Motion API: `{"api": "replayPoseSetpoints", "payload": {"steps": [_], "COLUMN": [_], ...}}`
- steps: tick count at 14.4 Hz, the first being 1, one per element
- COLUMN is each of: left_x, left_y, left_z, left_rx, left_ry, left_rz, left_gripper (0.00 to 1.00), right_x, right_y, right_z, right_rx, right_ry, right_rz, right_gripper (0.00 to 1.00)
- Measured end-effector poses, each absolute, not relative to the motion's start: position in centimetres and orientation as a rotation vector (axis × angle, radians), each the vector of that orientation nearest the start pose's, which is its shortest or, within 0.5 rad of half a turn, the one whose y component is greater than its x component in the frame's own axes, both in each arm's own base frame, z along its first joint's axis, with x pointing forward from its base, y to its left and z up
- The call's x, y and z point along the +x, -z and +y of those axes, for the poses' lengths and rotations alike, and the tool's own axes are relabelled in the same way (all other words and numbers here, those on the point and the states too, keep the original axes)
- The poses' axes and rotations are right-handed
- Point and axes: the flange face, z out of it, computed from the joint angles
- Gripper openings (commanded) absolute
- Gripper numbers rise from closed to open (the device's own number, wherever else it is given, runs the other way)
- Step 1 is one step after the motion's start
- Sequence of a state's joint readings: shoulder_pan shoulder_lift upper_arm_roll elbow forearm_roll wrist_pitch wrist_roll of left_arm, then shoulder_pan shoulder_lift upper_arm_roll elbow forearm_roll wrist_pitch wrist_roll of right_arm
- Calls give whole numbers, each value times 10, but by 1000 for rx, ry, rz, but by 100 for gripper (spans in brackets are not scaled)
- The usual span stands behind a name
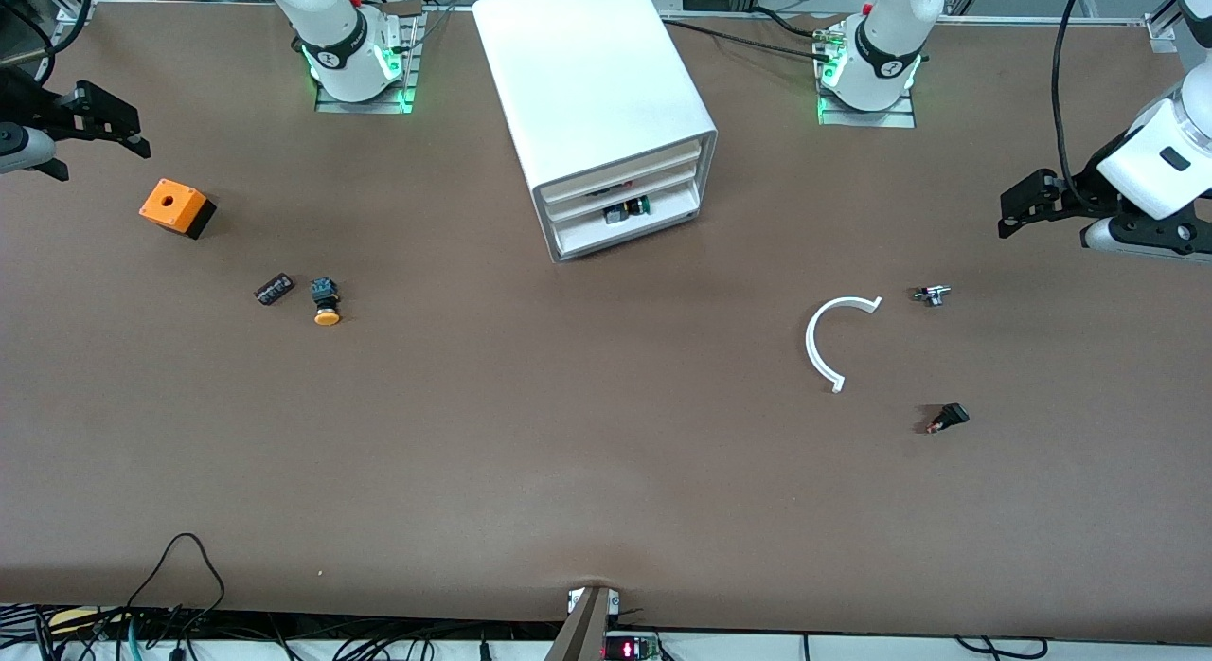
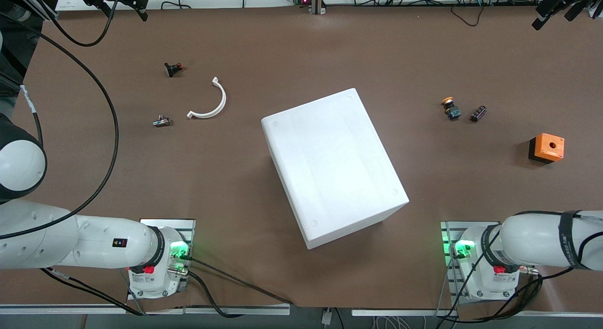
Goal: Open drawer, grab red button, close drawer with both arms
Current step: 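Reach the left gripper toward the cabinet drawer handle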
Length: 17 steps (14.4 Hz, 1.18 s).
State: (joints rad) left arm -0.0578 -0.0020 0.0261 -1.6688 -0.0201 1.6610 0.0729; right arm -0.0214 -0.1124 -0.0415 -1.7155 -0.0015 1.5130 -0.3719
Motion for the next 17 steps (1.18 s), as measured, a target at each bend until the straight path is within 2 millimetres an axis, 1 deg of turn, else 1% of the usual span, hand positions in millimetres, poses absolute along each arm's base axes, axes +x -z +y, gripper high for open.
{"api": "replayPoseSetpoints", "payload": {"steps": [13,15,17], "left_x": [558,555,548], "left_y": [-586,-585,-584], "left_z": [-22,-26,-32], "left_rx": [-3157,-3156,-3152], "left_ry": [-19,-69,-172], "left_rz": [170,180,201], "left_gripper": [100,100,100], "right_x": [510,510,510], "right_y": [-612,-611,-611], "right_z": [-33,-33,-34], "right_rx": [-3079,-3079,-3079], "right_ry": [-137,-137,-137], "right_rz": [-481,-481,-480], "right_gripper": [100,100,100]}}
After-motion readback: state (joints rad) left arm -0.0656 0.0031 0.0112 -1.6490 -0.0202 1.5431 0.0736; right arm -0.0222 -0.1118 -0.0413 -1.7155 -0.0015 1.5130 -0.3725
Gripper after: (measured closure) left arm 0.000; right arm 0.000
